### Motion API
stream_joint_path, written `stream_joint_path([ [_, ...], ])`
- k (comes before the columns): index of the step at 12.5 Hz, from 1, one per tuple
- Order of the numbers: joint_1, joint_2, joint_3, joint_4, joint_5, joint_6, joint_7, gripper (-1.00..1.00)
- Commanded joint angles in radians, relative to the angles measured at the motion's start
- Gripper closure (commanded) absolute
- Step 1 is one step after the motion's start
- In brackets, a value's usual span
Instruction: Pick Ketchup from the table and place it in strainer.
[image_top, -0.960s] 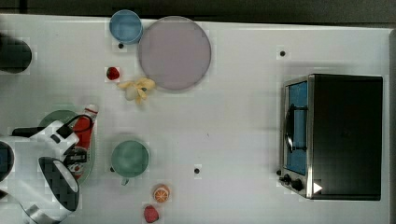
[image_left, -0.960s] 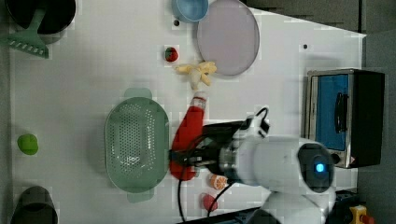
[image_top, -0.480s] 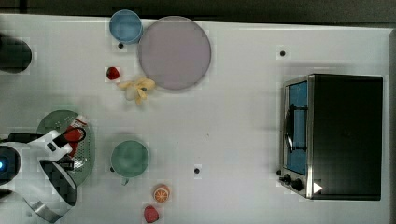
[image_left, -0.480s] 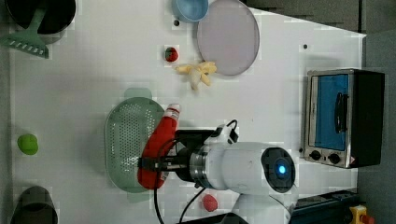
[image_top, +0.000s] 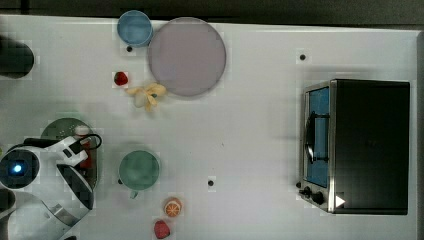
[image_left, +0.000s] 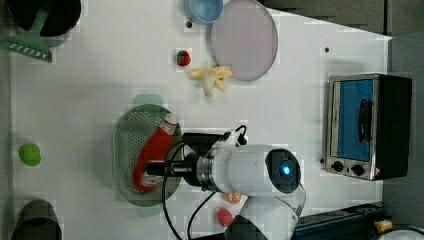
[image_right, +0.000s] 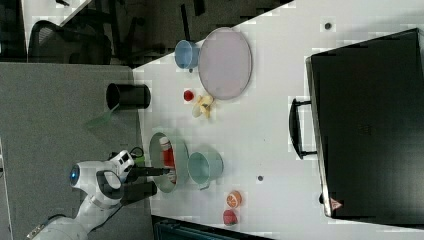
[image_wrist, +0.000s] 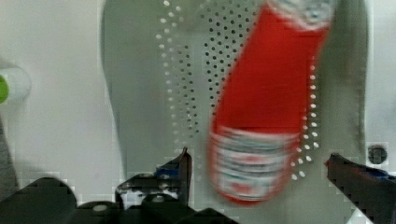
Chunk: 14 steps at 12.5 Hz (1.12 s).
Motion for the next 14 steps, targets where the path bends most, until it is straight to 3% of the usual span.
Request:
stream_joint_path([
  [1, -0.005, -0.058, 0.0, 0.025, 0.002, 0.007, 0.048, -1.0],
  [4, -0.07, -0.159, -0.015, 0.031, 0.007, -0.05, 0.053, -1.0],
  [8, -0.198, -0.341, -0.068, 0.059, 0.012, -0.246, 0.053, -1.0],
  [11, -0.267, -0.451, -0.173, 0.099, 0.013, -0.396, 0.053, -1.0],
  [14, -0.295, -0.507, -0.32, 0.185, 0.014, -0.565, 0.043, -1.0],
])
